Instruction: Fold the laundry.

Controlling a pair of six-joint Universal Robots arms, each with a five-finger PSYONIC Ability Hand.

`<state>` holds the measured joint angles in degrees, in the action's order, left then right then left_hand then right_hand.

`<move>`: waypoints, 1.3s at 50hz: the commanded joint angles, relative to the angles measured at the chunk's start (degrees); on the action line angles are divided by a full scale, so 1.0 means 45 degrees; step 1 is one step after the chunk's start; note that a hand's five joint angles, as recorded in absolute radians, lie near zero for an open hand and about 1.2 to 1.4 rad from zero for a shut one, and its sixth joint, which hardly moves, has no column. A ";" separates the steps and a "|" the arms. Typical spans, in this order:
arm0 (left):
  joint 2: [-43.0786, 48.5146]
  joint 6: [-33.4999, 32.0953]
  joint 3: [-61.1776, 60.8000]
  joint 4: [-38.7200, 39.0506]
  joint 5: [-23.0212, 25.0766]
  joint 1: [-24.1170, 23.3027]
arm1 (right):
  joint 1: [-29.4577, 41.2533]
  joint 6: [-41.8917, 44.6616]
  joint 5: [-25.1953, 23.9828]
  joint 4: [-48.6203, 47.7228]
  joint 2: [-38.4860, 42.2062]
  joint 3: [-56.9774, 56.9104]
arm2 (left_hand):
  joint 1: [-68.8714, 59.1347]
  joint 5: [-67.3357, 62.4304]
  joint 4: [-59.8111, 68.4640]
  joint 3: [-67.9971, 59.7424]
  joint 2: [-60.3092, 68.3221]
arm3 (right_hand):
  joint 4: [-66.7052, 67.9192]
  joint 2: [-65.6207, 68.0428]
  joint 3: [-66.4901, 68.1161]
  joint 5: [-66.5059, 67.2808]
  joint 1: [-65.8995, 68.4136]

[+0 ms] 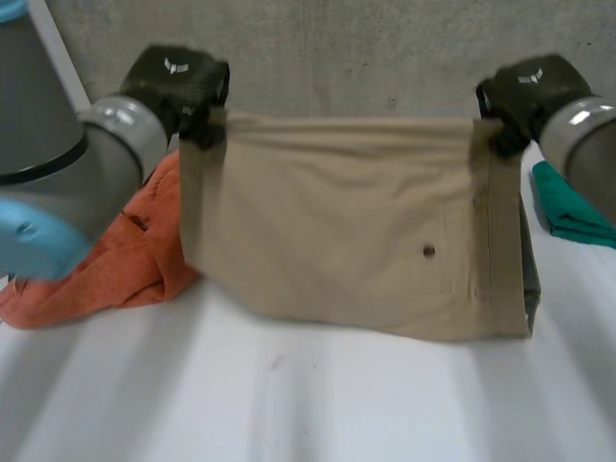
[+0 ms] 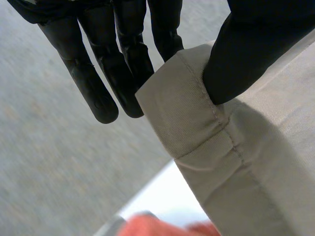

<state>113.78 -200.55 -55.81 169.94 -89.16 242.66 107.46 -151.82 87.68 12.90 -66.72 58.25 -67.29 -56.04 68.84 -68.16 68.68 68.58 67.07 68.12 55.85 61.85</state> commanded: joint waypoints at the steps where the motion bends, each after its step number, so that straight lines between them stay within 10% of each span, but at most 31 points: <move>1: 0.1317 0.0462 0.3064 0.4358 0.0869 0.0528 | 0.0591 -0.1008 0.1980 -0.5945 0.1350 -0.2064 | -0.2824 -0.3102 0.2480 -0.2630 0.2516 | 0.2537 0.2874 0.2640 0.3145 0.4033; 8: 0.0361 0.2943 0.2520 0.8311 0.0635 0.0704 | 0.0787 -0.1244 0.1962 -1.0992 0.1428 -0.2202 | -0.2824 -0.3102 0.2480 -0.2630 0.2516 | 0.2537 0.2874 0.2640 0.3145 0.4033; 33: 0.0751 0.0602 -0.5740 0.2965 -0.0047 -0.0643 | -0.0111 0.0864 -0.1222 -0.4979 0.4066 0.2093 | -0.2824 -0.3102 0.2480 -0.2630 0.2516 | 0.2537 0.2874 0.2640 0.3145 0.4033; 51: -0.1340 -0.0160 -0.7715 -0.1142 -0.0752 -0.1288 | -0.0248 0.2157 -0.1086 0.0984 0.1292 0.4965 | -0.2824 -0.3102 0.2480 -0.2630 0.2516 | 0.2537 0.2874 0.2640 0.3145 0.4033; 56: -0.0989 -0.0122 -0.7405 -0.0558 -0.0849 -0.1210 | -0.0345 0.0694 -0.1008 -0.0833 0.1175 0.5238 | -0.2824 -0.3102 0.2480 -0.2630 0.2516 | -0.9149 -0.8812 -0.9046 -0.8541 -0.7653; 65: -0.0559 0.0190 -0.6097 0.0322 -0.0967 -0.0858 | -0.1165 -0.1107 -0.1300 -0.1326 -0.1049 0.6468 | -0.2824 -0.3102 0.2480 -0.2630 0.2516 | -1.0103 -0.9767 -1.0001 -0.9496 -0.8607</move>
<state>109.71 -200.84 -87.43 168.88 -93.37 237.75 104.59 -152.99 83.08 6.89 -64.40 83.43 -67.29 -56.49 68.88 -68.20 68.72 22.27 22.91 23.09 10.69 22.92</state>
